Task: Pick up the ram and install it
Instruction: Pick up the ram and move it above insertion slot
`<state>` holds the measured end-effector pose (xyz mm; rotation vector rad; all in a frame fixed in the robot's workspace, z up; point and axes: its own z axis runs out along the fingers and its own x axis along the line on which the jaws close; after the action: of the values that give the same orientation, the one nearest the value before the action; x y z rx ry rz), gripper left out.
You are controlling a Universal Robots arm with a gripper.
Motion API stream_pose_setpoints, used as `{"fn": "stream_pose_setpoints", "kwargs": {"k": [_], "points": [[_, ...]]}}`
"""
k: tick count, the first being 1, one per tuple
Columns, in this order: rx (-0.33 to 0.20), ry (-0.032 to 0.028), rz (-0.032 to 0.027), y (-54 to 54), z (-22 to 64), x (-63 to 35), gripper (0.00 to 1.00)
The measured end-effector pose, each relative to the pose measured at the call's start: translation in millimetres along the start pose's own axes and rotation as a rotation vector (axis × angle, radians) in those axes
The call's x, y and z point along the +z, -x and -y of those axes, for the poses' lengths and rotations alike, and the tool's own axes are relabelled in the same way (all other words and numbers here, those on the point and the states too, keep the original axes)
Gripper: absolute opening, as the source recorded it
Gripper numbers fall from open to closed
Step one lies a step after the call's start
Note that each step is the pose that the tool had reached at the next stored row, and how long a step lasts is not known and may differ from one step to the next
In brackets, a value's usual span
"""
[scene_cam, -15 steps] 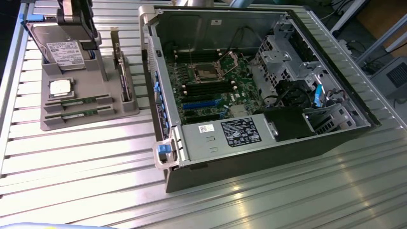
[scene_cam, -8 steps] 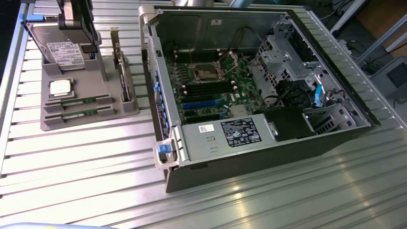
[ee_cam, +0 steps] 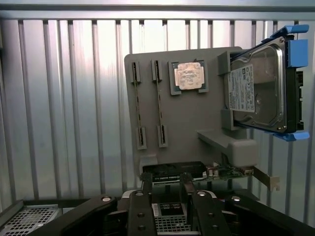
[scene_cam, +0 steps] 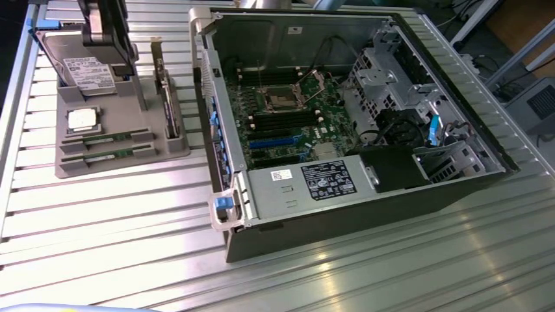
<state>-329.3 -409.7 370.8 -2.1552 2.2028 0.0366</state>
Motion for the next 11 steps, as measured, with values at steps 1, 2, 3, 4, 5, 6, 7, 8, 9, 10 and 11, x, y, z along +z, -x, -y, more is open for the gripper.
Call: {"fn": "stream_pose_setpoints", "kwargs": {"k": [1, 2, 3, 4, 5, 6, 7, 8, 9, 10, 11], "points": [[0.000, 0.0000, 0.0000, -0.1, 0.0, 0.7, 0.36], [0.000, 0.0000, 0.0000, -0.1, 0.0, 1.3, 0.36], [0.000, 0.0000, 0.0000, -0.2, -0.1, 2.7, 0.36], [0.000, 0.0001, -0.0001, -0.2, -0.1, 3.9, 0.36], [0.000, 0.0000, 0.0000, -0.3, -0.2, 4.6, 0.36], [0.000, 0.0001, -0.0001, -0.3, -0.3, 5.6, 0.36], [0.000, 0.0000, 0.0000, -0.4, -0.3, 6.3, 0.36], [0.000, 0.0000, 0.0000, -0.4, -0.4, 6.7, 0.36], [0.000, 0.0001, 0.0000, -0.4, -0.4, 7.1, 0.36], [0.000, 0.0000, 0.0000, -0.5, -0.5, 7.6, 0.36], [0.000, 0.0000, 0.0000, -0.5, -0.5, 8.0, 0.36]]}}
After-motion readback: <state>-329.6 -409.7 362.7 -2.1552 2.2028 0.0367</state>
